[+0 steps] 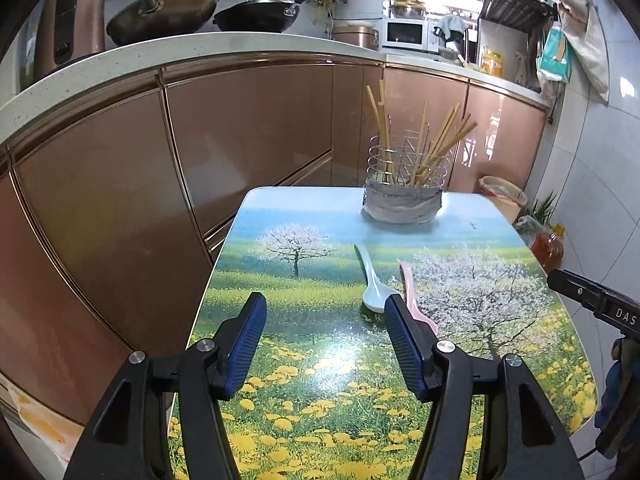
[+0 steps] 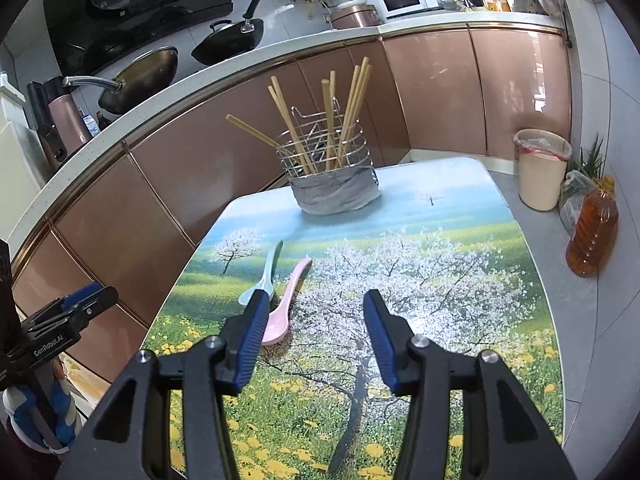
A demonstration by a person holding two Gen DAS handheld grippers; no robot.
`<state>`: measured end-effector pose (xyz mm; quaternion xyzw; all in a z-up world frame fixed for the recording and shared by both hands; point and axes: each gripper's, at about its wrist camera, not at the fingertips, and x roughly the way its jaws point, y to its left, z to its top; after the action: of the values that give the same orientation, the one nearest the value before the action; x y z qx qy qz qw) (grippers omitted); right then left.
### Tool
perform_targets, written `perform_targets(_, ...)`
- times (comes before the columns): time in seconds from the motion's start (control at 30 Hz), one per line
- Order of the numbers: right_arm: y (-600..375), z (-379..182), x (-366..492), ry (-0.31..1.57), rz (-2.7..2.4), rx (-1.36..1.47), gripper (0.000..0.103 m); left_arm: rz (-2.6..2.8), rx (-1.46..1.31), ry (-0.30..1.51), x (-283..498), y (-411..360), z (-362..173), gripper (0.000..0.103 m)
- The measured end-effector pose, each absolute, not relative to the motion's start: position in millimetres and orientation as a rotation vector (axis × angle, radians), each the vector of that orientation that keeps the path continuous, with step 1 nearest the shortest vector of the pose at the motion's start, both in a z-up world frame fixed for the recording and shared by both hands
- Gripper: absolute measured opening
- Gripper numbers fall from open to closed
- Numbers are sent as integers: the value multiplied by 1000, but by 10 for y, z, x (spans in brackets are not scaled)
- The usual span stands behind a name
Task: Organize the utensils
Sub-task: 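Move both open tools down toward the blue and pink spoons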
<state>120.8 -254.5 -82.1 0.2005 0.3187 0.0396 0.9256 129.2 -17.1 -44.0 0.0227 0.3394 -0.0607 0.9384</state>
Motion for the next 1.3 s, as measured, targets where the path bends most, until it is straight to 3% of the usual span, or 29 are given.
perform_targets(0.1,-2566,-873,1221,647,82,422,56,-111,66,686,1308,-215,-454,68)
perform_targets(0.3,-2589,-927,1205,622,103,430,63,-96,84,659,1340,-293,-445,68)
perform_targets(0.87,-2808,-956,1078,638,140,432,66,-110,122,587,1474,-680,-418,68)
perform_targets(1.3,-2796,-841,1160,733,167,378,66,-221,27,780,1995,-561,-600,75)
